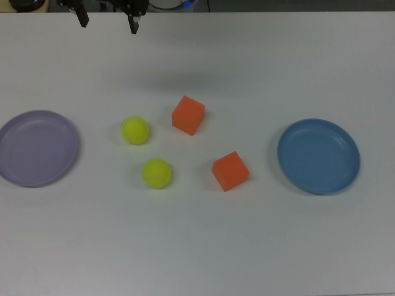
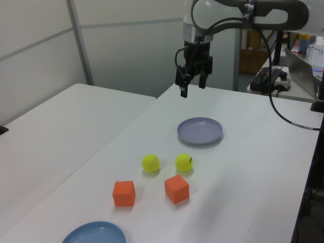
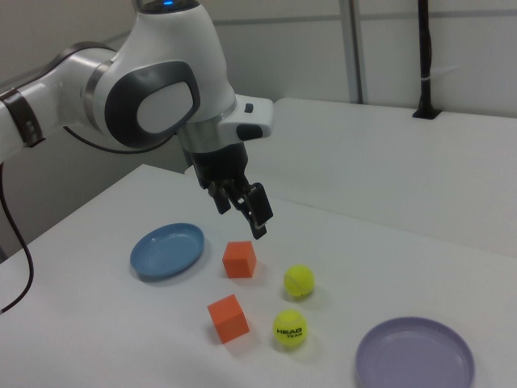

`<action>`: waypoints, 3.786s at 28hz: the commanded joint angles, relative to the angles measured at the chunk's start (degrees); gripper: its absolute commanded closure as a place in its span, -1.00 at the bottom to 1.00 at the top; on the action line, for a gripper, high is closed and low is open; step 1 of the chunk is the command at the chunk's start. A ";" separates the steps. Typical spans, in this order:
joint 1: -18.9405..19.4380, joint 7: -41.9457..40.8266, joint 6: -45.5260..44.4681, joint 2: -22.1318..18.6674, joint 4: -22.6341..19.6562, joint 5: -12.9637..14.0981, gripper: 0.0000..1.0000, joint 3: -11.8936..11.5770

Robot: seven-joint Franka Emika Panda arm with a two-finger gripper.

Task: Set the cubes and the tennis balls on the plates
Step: 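Move the gripper down toward the orange cube nearest the blue plate, then close the gripper on the orange cube and lift it, then carry the cube onto the blue plate and release it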

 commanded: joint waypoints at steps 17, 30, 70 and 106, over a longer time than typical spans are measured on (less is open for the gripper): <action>0.65 -10.56 14.48 9.61 -0.94 0.58 -1.00 10.39; 3.37 -12.06 24.05 17.69 -0.94 -0.65 -1.00 13.39; 9.17 -12.15 37.32 31.49 -0.50 -11.29 -1.00 13.39; 12.59 -2.67 40.59 25.87 0.20 -11.29 1.00 19.62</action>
